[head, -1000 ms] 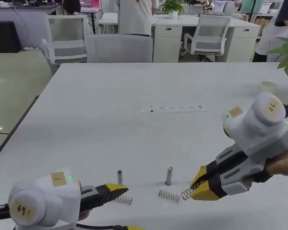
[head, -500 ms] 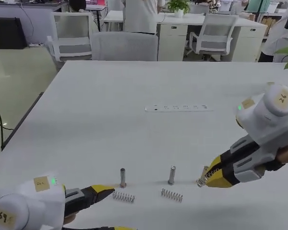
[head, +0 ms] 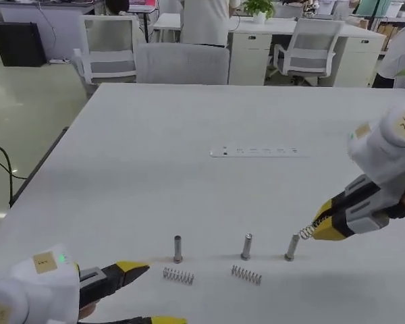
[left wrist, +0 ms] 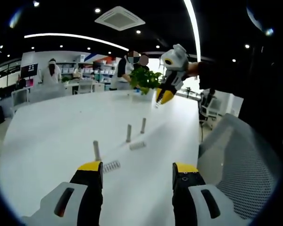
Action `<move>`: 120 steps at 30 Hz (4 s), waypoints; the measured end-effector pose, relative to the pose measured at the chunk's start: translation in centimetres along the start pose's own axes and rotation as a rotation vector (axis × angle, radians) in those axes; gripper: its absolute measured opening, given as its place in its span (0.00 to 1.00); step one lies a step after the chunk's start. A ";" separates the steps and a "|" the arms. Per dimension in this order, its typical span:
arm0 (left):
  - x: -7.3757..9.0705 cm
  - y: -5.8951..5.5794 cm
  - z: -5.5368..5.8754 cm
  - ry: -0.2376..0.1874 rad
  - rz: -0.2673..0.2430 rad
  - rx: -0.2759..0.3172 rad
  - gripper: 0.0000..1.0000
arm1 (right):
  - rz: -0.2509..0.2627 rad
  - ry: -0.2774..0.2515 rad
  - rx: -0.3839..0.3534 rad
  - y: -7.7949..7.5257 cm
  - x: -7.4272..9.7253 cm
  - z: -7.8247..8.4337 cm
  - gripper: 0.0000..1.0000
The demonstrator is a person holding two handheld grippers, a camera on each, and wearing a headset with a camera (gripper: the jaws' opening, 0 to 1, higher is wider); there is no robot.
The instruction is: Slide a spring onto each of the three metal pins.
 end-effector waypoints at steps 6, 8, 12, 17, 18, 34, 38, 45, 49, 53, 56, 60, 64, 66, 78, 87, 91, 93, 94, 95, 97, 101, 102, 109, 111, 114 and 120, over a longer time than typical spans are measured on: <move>0.1 0.0 0.2 0.006 -0.003 0.001 0.54 | 0.035 0.060 0.020 -1.5 -0.7 0.7 0.08; 0.1 -0.1 0.2 0.007 -0.004 0.000 0.54 | 0.040 0.082 0.027 -1.9 -1.0 0.8 0.08; 0.2 0.0 0.2 0.009 -0.008 -0.002 0.54 | 0.045 0.120 0.035 -2.7 -2.0 1.1 0.08; 0.4 0.1 0.2 0.011 -0.016 -0.002 0.54 | 0.034 0.184 0.044 -3.2 -2.8 1.8 0.08; 0.4 0.2 0.2 0.012 -0.018 -0.002 0.54 | 0.028 0.187 0.044 -3.2 -3.1 1.9 0.08; 0.6 0.3 0.2 0.009 -0.033 -0.001 0.53 | -0.005 0.279 0.068 -3.5 -4.8 2.0 0.08; 0.6 0.3 0.3 0.009 -0.034 0.000 0.53 | -0.010 0.302 0.076 -3.6 -5.2 2.1 0.08; 0.6 0.3 0.3 0.012 -0.036 -0.004 0.53 | -0.020 0.341 0.093 -4.0 -6.2 2.6 0.08; 0.6 0.3 0.3 0.012 -0.038 -0.004 0.53 | -0.016 0.370 0.112 -4.2 -6.8 3.1 0.08; 0.5 0.2 0.4 0.015 -0.038 -0.006 0.53 | -0.007 0.386 0.125 -4.3 -7.4 3.3 0.08; 0.5 0.2 0.4 0.017 -0.037 -0.008 0.53 | -0.005 0.398 0.128 -4.3 -7.9 3.6 0.08; 0.6 0.2 0.4 0.018 -0.039 -0.009 0.53 | -0.008 0.404 0.124 -4.3 -8.6 4.1 0.08; 0.6 0.2 0.4 0.020 -0.042 -0.008 0.53 | -0.007 0.415 0.124 -4.2 -9.0 4.6 0.08; 0.6 0.2 0.5 0.020 -0.042 -0.008 0.53 | -0.006 0.425 0.132 -4.2 -9.1 4.8 0.08; 0.7 0.2 0.6 0.023 -0.047 -0.006 0.53 | -0.001 0.424 0.125 -4.4 -9.7 5.6 0.08; 0.6 0.1 0.7 0.030 -0.044 -0.005 0.53 | 0.004 0.386 0.119 -4.4 -9.7 5.6 0.11; 0.6 0.1 0.7 0.033 -0.042 -0.004 0.53 | 0.002 0.372 0.115 -4.2 -9.7 5.5 0.15; 0.6 0.1 0.6 0.033 -0.041 -0.004 0.53 | -0.001 0.364 0.120 -4.1 -9.6 5.4 0.18; 0.6 0.1 0.6 0.032 -0.041 -0.004 0.53 | 0.000 0.359 0.121 -4.1 -9.6 5.4 0.19; 0.5 0.0 0.6 0.033 -0.040 -0.005 0.53 | 0.001 0.349 0.122 -4.1 -9.6 5.2 0.21; 0.5 0.0 0.6 0.033 -0.038 -0.004 0.53 | 0.005 0.325 0.123 -4.0 -9.6 4.7 0.24; 0.5 -0.1 0.5 0.033 -0.034 -0.005 0.53 | 0.000 0.290 0.118 -3.6 -9.6 3.8 0.28; 0.5 -0.1 0.5 0.033 -0.034 -0.005 0.53 | -0.003 0.286 0.118 -3.4 -9.6 3.7 0.29; 0.5 -0.1 0.5 0.030 -0.032 -0.007 0.53 | -0.034 0.261 0.141 -1.9 -10.2 2.6 0.29; 0.5 -0.1 0.4 0.029 -0.032 -0.007 0.53 | -0.041 0.262 0.147 -1.5 -10.3 2.4 0.29; 0.5 -0.1 0.4 0.029 -0.032 -0.007 0.53 | -0.060 0.254 0.153 -0.8 -10.5 2.1 0.26; 0.4 -0.1 0.5 0.028 -0.030 -0.008 0.53 | -0.099 0.238 0.130 0.9 -11.0 1.6 0.22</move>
Point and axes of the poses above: the centre of the closed fingertips' face, and the gripper's own axes: x roughly backward along the fingers, y roughly to its left, z roughly out of its underside, the point moved 4 cm from there along x, roughly backward along the fingers, and after that the axes turned 13 degrees about -y, right-handed, at the moved point
